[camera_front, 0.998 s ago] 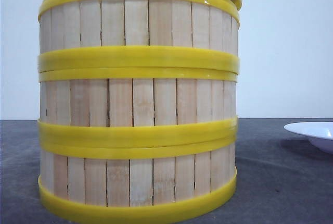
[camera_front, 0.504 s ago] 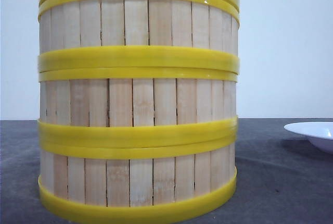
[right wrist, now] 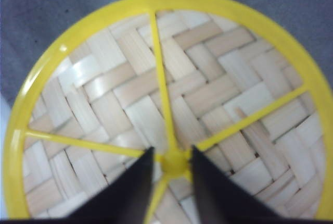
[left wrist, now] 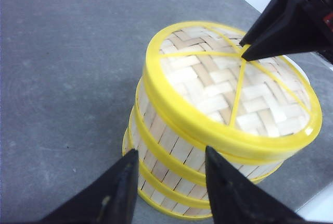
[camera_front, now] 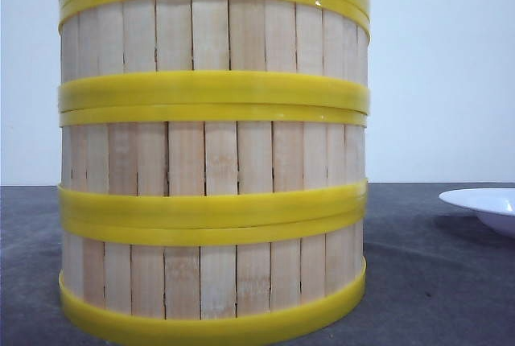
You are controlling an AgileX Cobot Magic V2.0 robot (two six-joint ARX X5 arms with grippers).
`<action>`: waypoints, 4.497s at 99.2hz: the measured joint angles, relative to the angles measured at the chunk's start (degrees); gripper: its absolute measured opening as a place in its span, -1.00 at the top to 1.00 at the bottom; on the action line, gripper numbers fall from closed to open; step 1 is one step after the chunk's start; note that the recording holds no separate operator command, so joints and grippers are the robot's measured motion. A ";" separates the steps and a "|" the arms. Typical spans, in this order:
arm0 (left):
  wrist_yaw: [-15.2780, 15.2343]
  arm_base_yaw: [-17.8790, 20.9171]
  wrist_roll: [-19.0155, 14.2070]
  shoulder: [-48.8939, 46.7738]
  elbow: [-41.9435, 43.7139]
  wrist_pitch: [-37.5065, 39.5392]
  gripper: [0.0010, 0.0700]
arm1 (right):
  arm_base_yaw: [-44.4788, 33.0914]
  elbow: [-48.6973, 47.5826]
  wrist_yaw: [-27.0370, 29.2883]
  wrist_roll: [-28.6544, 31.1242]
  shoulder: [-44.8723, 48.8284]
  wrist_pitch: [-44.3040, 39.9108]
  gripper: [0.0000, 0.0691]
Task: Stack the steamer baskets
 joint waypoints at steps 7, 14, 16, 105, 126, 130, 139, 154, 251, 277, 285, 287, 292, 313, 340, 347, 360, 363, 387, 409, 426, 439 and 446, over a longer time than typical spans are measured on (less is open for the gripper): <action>0.00 0.00 0.00 0.00 0.00 0.00 0.36 | 0.00 0.00 0.02 0.00 0.00 0.04 0.14; 0.00 0.00 0.00 0.00 0.00 0.02 0.36 | 0.00 0.28 0.15 0.00 0.02 -0.07 0.05; 0.00 0.00 0.00 0.00 0.00 0.00 0.36 | 0.00 0.46 0.31 0.00 0.02 -0.07 0.03; 0.00 0.00 0.00 0.00 0.00 2.78 0.36 | 0.35 7.23 21.29 0.33 -31.23 -0.72 0.00; 0.00 0.00 0.50 -0.85 -0.04 6.40 0.36 | 0.35 -9.31 24.68 3.21 -42.53 3.30 0.00; 0.00 0.00 0.66 -0.87 -0.24 6.51 0.36 | 0.35 -13.97 24.85 4.09 -44.85 5.14 0.00; 0.00 0.00 0.70 -0.87 -1.14 6.12 0.36 | 0.35 -24.85 25.57 6.62 -50.21 9.46 0.00; 0.00 0.00 0.83 -0.85 -1.46 5.57 0.36 | 0.35 -39.23 25.62 10.73 -57.77 14.23 0.00; -0.28 0.00 0.61 -0.85 -1.46 5.40 0.95 | 0.37 -41.35 25.75 12.66 -60.17 16.87 0.97; -0.31 0.00 0.61 -0.85 -1.46 5.40 0.95 | 0.37 -41.35 25.75 12.66 -60.17 16.87 0.97; -0.28 0.00 0.61 -0.85 -1.46 5.40 0.95 | 0.37 -41.35 25.75 12.66 -60.17 16.87 0.97; -0.28 0.00 0.59 -0.85 -1.46 5.40 0.95 | 0.37 -41.35 25.75 12.66 -60.17 16.87 0.97; -0.31 0.00 0.61 -0.85 -1.46 5.40 0.95 | 0.37 -41.35 25.75 12.66 -60.17 16.87 0.97; -0.94 4.72 5.70 -1.95 -1.51 6.73 0.95 | 0.37 -41.35 25.75 12.66 -60.17 16.87 0.97; -15.30 14.99 9.46 -6.64 -13.09 21.86 0.95 | 0.37 -41.35 25.75 12.66 -60.17 16.90 0.97; -16.33 16.98 9.53 -8.63 -18.03 25.70 0.95 | 0.37 -41.35 25.75 12.66 -60.17 16.90 0.97; -16.74 20.13 9.66 -13.14 -27.45 32.41 0.95 | 0.37 -41.35 25.75 12.66 -60.17 16.90 0.97; -16.76 20.72 9.64 -14.14 -29.59 33.90 0.95 | 0.37 -41.35 25.75 12.66 -60.17 16.90 0.97; -16.76 22.56 9.64 -21.09 -42.07 37.46 0.95 | 0.37 -41.35 25.75 12.66 -60.17 16.90 0.97; -16.76 23.78 9.64 -21.00 -46.34 39.17 0.95 | 0.37 -41.35 25.75 12.66 -60.17 16.90 0.97; -16.72 23.80 9.64 -21.07 -47.78 40.02 0.95 | 0.37 -41.35 25.75 12.66 -60.17 16.94 0.97; -16.72 23.80 9.64 -21.09 -47.87 40.19 0.95 | 0.37 -41.35 25.75 12.66 -60.17 16.94 0.97; -16.72 23.80 9.64 -21.09 -47.87 40.19 0.95 | 0.37 -41.35 25.75 12.66 -60.17 16.94 0.97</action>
